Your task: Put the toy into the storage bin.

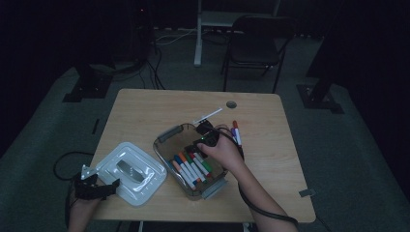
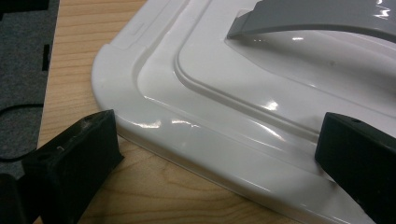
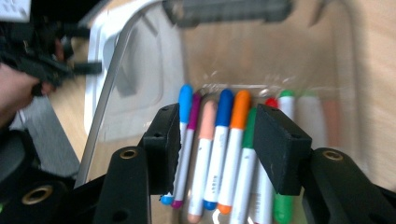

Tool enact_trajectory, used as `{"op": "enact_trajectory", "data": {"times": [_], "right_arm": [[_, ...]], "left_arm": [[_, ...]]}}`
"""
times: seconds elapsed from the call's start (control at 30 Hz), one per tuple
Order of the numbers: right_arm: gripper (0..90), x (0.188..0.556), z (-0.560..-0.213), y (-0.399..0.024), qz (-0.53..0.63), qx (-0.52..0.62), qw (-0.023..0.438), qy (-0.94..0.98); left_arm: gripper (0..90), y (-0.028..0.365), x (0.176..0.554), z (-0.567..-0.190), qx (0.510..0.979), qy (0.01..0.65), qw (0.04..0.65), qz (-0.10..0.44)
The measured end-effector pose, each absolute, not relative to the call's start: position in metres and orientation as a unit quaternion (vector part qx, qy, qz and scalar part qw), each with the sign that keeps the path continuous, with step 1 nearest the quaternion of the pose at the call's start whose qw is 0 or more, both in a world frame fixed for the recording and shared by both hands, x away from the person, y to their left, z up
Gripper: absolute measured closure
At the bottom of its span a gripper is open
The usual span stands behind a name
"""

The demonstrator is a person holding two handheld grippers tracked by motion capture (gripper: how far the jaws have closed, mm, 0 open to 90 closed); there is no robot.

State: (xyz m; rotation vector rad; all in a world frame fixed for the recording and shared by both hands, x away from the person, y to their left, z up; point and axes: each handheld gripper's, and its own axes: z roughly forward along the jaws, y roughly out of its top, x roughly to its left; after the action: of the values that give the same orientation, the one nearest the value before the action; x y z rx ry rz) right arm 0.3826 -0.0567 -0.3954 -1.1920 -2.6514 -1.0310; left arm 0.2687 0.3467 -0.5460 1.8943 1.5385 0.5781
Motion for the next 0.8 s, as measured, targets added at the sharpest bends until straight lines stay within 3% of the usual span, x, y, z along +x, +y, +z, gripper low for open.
{"op": "enact_trajectory", "data": {"times": [0.4,0.8], "right_arm": [[51.1,0.397,-0.379,-0.122,-0.367,-0.435,-0.027,-0.822],[51.5,0.417,-0.407,-0.177,-0.372,-0.471,-0.079,-0.796]], "left_arm": [[0.5,0.347,0.269,-0.546,0.718,0.583,0.312,0.219],[0.5,0.347,0.269,-0.546,0.718,0.583,0.311,0.218]]}}
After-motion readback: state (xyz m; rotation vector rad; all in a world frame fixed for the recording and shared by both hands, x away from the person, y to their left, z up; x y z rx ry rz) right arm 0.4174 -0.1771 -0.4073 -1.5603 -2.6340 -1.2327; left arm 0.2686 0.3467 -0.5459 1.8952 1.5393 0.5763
